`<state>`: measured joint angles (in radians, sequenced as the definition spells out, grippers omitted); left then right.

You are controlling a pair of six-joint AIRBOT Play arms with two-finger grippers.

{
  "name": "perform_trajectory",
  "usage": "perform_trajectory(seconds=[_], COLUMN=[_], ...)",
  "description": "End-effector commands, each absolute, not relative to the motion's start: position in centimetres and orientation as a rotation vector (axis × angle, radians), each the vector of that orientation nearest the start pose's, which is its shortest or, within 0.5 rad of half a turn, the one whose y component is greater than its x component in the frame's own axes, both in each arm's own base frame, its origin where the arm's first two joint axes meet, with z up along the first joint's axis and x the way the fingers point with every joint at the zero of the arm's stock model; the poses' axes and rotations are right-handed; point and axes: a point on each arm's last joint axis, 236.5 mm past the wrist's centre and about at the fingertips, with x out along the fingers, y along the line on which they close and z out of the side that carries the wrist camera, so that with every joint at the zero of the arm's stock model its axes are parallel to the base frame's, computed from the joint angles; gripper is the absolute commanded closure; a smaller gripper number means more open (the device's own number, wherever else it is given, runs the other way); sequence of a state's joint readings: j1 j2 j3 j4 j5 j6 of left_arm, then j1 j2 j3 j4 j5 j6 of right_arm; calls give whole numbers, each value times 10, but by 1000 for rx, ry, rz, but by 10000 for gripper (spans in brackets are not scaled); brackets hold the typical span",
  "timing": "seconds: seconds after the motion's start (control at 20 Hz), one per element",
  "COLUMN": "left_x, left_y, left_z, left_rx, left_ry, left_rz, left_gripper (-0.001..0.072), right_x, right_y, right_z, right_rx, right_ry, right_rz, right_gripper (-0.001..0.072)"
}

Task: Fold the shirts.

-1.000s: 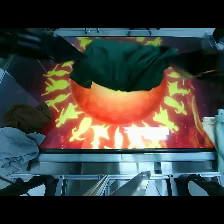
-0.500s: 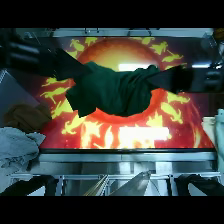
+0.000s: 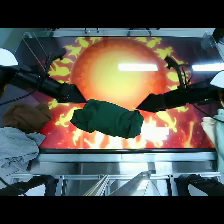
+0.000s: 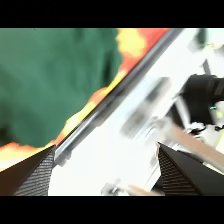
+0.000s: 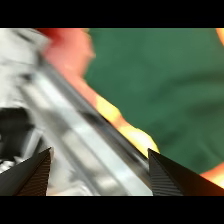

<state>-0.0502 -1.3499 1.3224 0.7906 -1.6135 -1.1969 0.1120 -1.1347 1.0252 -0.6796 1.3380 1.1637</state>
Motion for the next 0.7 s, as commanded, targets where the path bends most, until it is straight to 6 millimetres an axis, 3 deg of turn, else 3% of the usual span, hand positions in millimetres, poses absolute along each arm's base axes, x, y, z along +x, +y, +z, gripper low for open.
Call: perform_trajectory(seconds=[0.0,0.15,0.25,0.35,0.5,0.6,0.65], left_x=[307,309,318,323,336,346,351], left_y=[-133,-111,-102,-107,-124,-131,-136], left_z=[36,-15,-43,-61,-78,-87,-91], left_rx=[-359,-436,-472,-518,-564,-543,-531], left_ry=[1536,1521,1484,1490,1517,1535,1544], left_rz=[-753,-637,-569,-577,-636,-655,-667], left_gripper=[-11,-11,-10,-3,-3,-2,-1], right_x=[289,279,274,278,293,296,297], right_y=[185,178,185,204,234,242,243], right_z=[28,-26,-49,-54,-43,-46,-52], right_rx=[361,417,462,561,745,756,745], right_ry=[1326,1406,1454,1457,1392,1375,1373], right_rz=[714,627,634,700,807,823,818], right_gripper=[80,80,80,80,82,87,178])
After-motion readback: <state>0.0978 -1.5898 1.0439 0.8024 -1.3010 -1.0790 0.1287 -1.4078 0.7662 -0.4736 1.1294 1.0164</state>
